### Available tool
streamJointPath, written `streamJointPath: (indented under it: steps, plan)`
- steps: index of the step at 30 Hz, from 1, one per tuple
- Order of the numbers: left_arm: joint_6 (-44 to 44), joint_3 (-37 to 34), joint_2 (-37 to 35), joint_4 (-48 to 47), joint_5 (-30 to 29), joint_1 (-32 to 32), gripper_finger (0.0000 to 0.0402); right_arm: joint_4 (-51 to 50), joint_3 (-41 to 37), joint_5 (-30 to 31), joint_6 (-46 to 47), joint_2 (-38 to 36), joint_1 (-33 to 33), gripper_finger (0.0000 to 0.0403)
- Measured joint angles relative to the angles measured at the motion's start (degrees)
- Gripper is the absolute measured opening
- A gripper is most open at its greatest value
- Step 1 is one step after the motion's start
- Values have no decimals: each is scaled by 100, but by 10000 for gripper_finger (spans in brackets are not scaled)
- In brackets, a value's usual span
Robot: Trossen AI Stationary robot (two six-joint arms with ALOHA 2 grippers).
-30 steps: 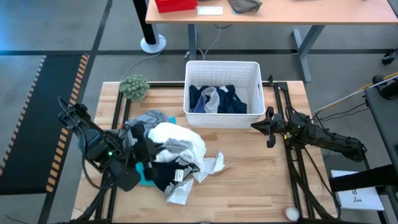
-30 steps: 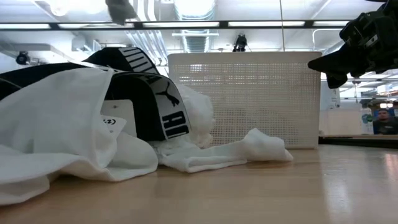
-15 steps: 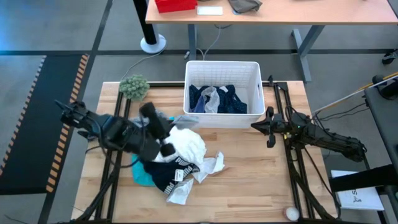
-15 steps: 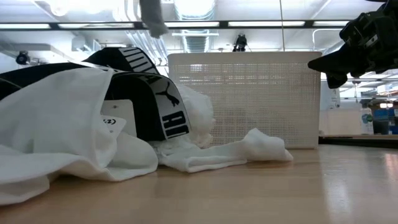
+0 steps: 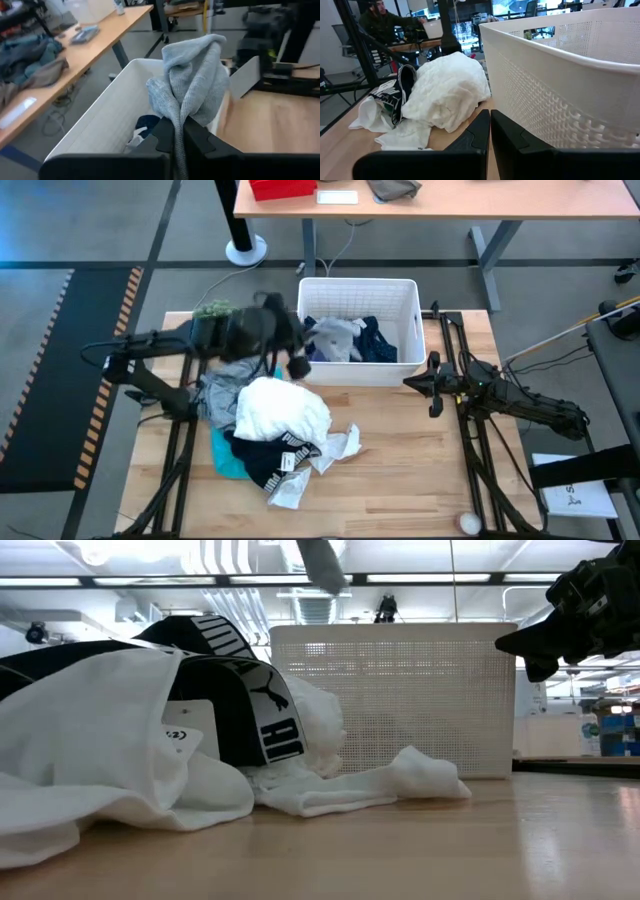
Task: Sort clothes
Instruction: Put the gray socks into the white bin, then put the blue underwear into the white bin
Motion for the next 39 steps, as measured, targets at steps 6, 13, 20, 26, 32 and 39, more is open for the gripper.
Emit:
streamJointPath:
  steps: [6,13,20,26,32,39]
  plan:
    - [4,0,337,350,942,1122,0,0,0,-1,-1,0,0,0]
    - [-117,0,1053,812,2340,1985,0,0,1,0,0,0,0,0]
    - [-151,8,1963,825,2511,2229,10,0,0,0,0,0,-2,0]
    - [-197,24,2535,846,2509,2219,47,0,0,0,0,0,0,0]
    - [-309,33,2591,853,2500,2221,117,0,2,0,0,0,0,0]
    - [-454,38,2171,737,2543,2209,211,0,0,-1,0,0,-2,0]
